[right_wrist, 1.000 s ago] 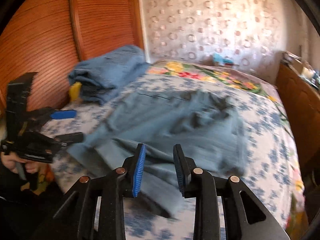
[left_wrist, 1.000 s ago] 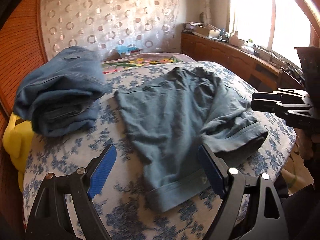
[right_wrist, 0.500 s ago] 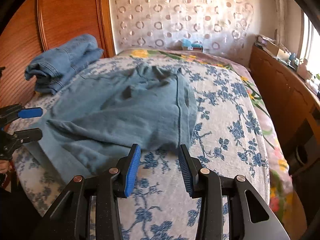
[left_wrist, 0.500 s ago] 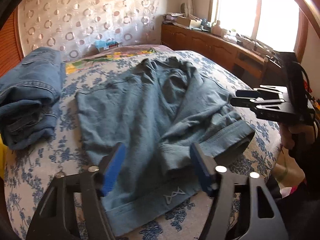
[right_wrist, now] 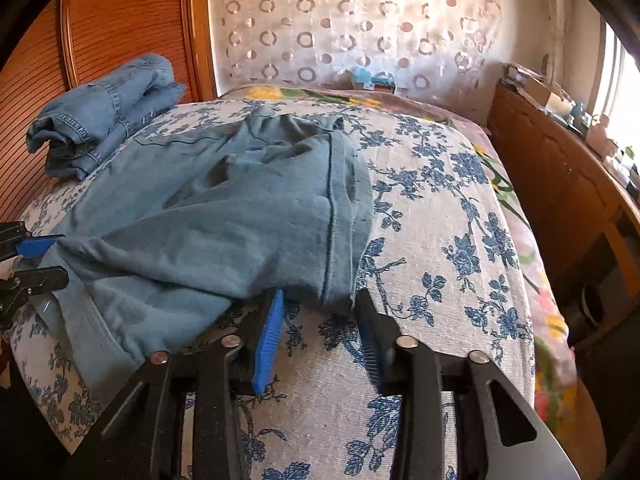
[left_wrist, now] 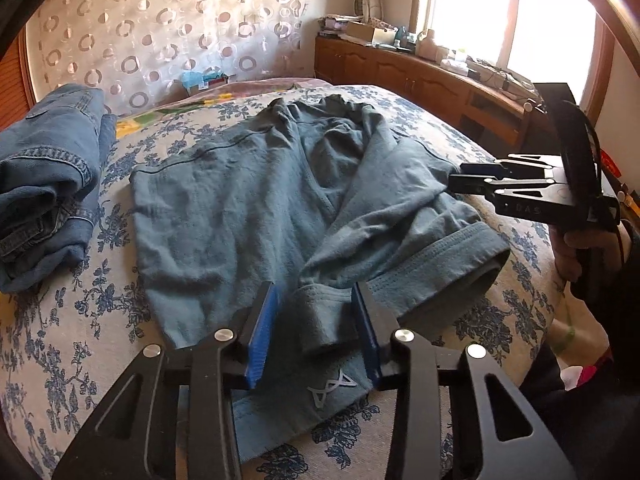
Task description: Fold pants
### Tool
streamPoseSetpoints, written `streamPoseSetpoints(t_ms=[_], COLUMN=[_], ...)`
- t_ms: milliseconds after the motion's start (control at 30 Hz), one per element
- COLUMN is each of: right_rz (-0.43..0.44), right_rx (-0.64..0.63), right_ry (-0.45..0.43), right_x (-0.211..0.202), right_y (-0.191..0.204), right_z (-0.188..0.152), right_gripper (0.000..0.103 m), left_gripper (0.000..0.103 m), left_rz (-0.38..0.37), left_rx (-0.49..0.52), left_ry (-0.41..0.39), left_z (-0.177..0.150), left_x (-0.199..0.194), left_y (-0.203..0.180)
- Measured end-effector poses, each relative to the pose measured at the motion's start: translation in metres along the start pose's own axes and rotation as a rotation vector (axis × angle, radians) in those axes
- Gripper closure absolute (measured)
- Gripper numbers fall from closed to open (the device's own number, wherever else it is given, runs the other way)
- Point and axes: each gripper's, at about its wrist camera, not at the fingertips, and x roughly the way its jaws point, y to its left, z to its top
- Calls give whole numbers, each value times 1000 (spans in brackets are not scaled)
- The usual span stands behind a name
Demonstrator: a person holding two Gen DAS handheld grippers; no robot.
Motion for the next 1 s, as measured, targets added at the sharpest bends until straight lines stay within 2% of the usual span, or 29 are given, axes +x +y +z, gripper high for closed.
streamPoseSetpoints(t_ms=[67, 167, 400, 700, 1000], right_rz=[8, 12, 2, 16, 68], right_rx=[-12, -2, 26, -35, -140], right_ry=[-7, -13, -61, -186, -241], right_x=[-1, -2, -14, -43, -37], right_y=[2, 0, -7, 1, 41], right_z=[-2, -4, 4, 51, 106], right_gripper=[89, 98, 100, 100, 100], left_gripper=[67, 75, 92, 94, 94], left_rz=[-4, -10, -40, -59, -46], left_rx=[-1, 6, 8, -11, -53], left_ry=[-3, -10, -36, -108, -124], left_z=[-1, -1, 1, 2, -10], left_x=[0, -2, -12, -46, -59], left_y=[0, -3, -7, -9, 10])
